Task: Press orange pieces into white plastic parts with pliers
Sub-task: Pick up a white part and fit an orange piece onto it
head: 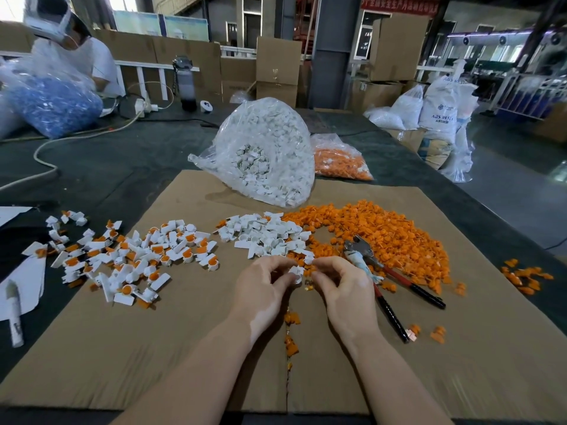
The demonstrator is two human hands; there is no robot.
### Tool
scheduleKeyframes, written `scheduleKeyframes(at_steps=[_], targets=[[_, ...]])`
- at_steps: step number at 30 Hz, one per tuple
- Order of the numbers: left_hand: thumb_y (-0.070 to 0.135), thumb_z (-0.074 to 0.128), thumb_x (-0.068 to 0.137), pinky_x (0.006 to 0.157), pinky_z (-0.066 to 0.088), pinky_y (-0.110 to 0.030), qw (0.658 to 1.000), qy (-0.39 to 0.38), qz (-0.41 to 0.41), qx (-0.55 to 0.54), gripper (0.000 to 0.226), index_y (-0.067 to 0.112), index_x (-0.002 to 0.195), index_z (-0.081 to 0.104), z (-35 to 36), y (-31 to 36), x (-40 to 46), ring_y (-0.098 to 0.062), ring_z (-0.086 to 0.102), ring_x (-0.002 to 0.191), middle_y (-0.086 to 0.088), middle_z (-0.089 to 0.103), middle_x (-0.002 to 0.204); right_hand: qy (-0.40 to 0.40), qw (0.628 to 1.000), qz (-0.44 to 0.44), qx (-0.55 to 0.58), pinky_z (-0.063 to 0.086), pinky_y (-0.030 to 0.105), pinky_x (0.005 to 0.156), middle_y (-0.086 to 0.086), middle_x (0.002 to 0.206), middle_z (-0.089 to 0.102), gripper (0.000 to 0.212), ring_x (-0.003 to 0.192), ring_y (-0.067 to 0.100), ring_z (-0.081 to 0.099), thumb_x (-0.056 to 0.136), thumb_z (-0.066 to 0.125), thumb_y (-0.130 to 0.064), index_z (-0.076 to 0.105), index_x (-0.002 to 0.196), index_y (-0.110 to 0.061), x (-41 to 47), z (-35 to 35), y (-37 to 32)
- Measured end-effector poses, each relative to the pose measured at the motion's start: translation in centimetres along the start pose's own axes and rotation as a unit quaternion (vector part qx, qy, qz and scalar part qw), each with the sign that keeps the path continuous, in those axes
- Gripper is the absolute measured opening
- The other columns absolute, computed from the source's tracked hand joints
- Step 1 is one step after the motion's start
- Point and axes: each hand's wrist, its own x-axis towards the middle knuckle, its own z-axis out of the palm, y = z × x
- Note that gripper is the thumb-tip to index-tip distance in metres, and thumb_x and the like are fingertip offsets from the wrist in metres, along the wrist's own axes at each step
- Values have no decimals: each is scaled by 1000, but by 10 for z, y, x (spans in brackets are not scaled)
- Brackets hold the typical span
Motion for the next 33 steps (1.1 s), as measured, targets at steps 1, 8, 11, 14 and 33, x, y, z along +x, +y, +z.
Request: scheduleKeyframes(at_steps=[1,8,11,14,33], targets=[[23,64,87,67,38,-13,1000,2,-2,-3,12,32,94,64,0,0,0,-2,55,83,12,62,91,-1,1000,2,-2,44,5,70,-20,83,63,14,82,-6,59,86,65,-12,68,95,-22,0,0,0],[22,62,88,58,37,-5,999,8,-22,-25,7,28,86,59,1,-1,1,3,54,72,15,60,75,-15,1000,-11,14,42,5,65,-17,76,63,9,79,-8,57,87,64,-15,64,83,-23,-1,0,-1],[23,59,90,61,38,-11,1000,8,-21,-20,8,28,85,57,1,-1,1,-1,55,76,13,60,76,-16,1000,-17,17,42,5,64,-16,73,63,6,77,-9,57,87,65,-16,64,83,-20,-1,0,-2],[23,58,91,59,37,-12,1000,11,-15,-23,10,28,82,55,1,0,0,-7,56,75,9,61,76,-15,1000,-23,10,41,6,61,-17,71,62,5,74,-8,57,86,65,-17,64,83,-20,-2,1,-2],[13,60,89,54,42,-10,995,-9,-22,-101,13,22,81,56,3,2,-5,-2,58,58,2,62,65,-31,991,-98,-84,42,25,58,-6,68,62,14,65,9,55,89,62,-22,62,79,-12,-5,2,-3]])
